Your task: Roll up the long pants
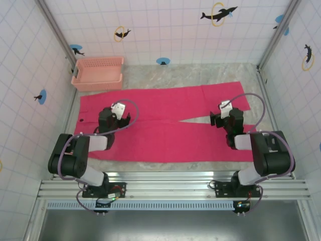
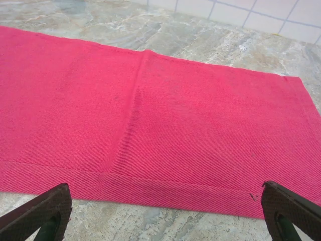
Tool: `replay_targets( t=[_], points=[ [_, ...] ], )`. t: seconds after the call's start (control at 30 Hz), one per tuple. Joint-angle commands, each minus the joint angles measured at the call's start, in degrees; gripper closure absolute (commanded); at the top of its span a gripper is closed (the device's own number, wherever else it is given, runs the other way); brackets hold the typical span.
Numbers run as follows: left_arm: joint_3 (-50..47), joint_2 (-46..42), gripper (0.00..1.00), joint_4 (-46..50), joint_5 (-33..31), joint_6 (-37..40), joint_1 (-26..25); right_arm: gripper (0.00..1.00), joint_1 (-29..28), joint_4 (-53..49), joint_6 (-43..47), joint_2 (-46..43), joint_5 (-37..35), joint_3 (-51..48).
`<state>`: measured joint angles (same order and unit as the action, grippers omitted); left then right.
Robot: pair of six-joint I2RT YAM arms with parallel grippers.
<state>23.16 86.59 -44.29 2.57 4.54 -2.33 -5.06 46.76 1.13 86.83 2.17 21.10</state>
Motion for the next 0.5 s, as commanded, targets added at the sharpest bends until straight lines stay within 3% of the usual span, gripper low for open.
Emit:
replay_targets(
  t=[0.0,0.47],
  points=[
    [0.0,0.2,0.03,-2.8,-2.1,0.5,-1.2,0.00,-0.3,2.2,0.0,0.3,0.0,1.2],
    [0.2,0.1,0.02,-2.3,-0.2,-0.1,-0.1,0.00,-0.3,2.1,0.0,0.2,-0.1,1.2]
  ],
)
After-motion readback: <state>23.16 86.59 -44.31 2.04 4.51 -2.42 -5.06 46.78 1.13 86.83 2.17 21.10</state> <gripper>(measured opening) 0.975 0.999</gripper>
